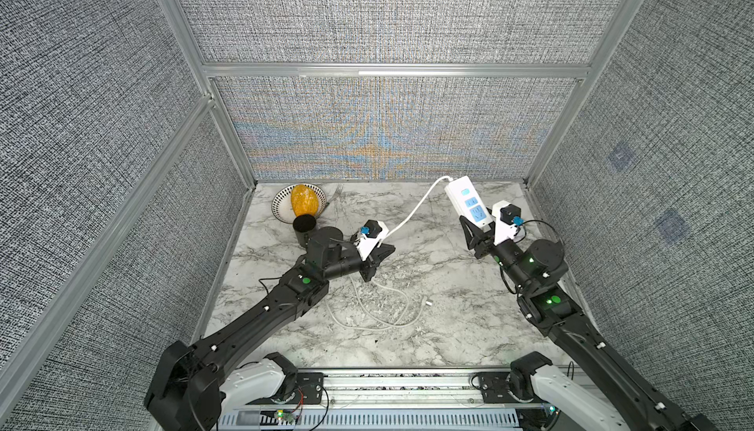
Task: Wrap the cord around the power strip
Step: Adjust the power cord.
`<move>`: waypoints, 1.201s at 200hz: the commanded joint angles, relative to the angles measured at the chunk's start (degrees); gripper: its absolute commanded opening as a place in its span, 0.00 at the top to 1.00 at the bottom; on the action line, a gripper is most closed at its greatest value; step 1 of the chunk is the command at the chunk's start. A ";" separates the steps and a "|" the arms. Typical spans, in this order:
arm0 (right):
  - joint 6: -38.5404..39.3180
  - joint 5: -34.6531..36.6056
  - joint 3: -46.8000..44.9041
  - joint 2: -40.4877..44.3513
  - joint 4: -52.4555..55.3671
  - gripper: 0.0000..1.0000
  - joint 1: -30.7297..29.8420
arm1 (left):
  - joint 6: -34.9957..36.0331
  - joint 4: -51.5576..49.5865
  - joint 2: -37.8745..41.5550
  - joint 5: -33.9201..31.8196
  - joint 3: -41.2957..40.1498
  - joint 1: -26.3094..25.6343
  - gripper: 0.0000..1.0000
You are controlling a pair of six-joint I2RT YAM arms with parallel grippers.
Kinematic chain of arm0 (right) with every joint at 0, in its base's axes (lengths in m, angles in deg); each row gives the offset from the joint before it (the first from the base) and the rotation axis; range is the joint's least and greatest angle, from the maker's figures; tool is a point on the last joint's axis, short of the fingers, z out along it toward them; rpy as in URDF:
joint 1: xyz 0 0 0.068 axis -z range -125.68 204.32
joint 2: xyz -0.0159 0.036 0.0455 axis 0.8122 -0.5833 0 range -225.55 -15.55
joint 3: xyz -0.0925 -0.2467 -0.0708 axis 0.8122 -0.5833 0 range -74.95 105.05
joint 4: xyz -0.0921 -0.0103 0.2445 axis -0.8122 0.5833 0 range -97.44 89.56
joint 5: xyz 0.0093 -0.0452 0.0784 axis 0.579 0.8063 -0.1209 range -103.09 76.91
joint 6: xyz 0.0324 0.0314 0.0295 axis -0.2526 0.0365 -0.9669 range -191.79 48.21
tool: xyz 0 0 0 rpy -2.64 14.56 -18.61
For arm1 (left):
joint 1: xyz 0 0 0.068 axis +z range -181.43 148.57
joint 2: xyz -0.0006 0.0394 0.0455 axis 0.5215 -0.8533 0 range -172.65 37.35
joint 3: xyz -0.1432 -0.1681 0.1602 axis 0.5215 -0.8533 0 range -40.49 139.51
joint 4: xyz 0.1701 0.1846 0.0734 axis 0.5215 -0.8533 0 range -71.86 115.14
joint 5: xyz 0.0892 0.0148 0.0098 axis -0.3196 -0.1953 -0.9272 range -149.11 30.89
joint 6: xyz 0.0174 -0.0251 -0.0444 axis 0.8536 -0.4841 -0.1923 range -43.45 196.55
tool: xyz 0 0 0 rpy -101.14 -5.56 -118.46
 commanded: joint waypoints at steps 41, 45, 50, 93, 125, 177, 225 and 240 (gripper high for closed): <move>5.24 3.52 3.46 -5.03 5.90 0.88 -2.07 | 14.69 -10.89 2.04 0.71 4.58 -1.84 1.00; 5.44 4.11 3.42 -5.16 6.12 0.88 -2.26 | 15.29 -11.60 2.17 1.03 5.12 -1.86 1.00; 5.61 4.70 3.57 -5.27 6.47 0.89 -2.39 | 15.94 -12.21 2.35 1.52 5.74 -1.94 1.00; 5.75 8.54 2.62 -4.49 5.40 0.90 -2.61 | 19.50 -14.13 4.56 5.34 7.75 -2.46 1.00; 5.33 6.22 2.13 -3.87 2.90 0.90 -2.92 | 20.15 -13.68 4.86 7.05 7.65 -3.08 1.00; 4.05 5.18 4.92 -4.06 0.88 0.90 -3.88 | 18.85 -13.10 3.80 7.28 7.91 -3.35 1.00; 6.52 5.30 11.32 -11.92 11.52 0.92 -3.94 | 22.57 -20.78 3.28 5.96 12.52 -3.44 1.00; 7.55 6.15 11.79 -13.59 13.01 0.92 -4.31 | 24.82 -25.79 2.24 5.62 15.67 -3.51 1.00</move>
